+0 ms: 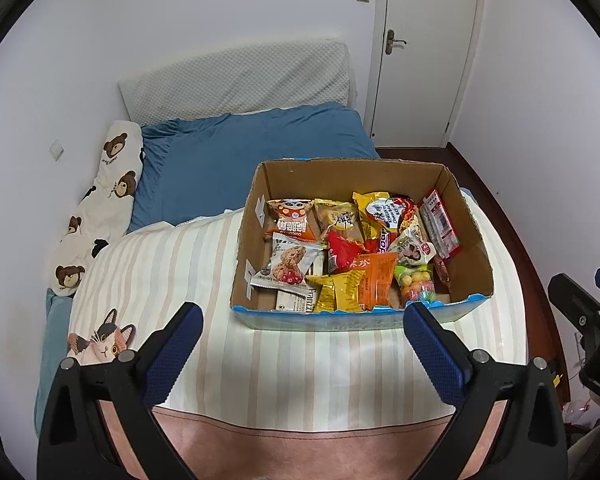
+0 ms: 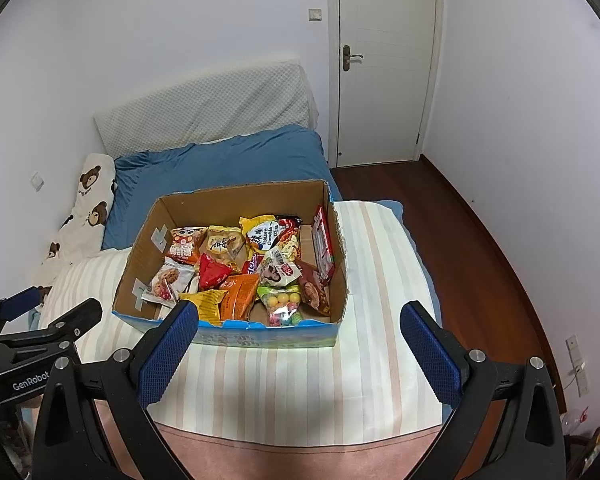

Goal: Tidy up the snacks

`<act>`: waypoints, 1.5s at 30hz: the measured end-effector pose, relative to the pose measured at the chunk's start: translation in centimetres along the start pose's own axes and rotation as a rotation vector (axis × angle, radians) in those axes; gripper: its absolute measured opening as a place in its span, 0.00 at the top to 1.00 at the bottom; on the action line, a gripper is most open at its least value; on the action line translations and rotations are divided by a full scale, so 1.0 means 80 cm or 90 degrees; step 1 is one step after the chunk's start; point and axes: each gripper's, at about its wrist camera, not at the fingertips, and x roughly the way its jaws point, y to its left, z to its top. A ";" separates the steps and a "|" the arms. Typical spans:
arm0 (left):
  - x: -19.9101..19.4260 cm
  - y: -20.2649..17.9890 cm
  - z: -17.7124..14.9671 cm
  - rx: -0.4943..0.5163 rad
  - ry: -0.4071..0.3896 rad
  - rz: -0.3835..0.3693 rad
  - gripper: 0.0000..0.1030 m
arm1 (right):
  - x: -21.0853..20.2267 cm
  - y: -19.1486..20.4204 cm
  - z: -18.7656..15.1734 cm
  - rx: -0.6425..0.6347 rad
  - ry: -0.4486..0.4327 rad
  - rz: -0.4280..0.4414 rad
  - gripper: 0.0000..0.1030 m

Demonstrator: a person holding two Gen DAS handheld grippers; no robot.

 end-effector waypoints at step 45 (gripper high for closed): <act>-0.020 -0.016 -0.015 0.005 -0.002 -0.011 0.00 | -0.018 0.000 -0.008 -0.003 0.002 0.004 0.00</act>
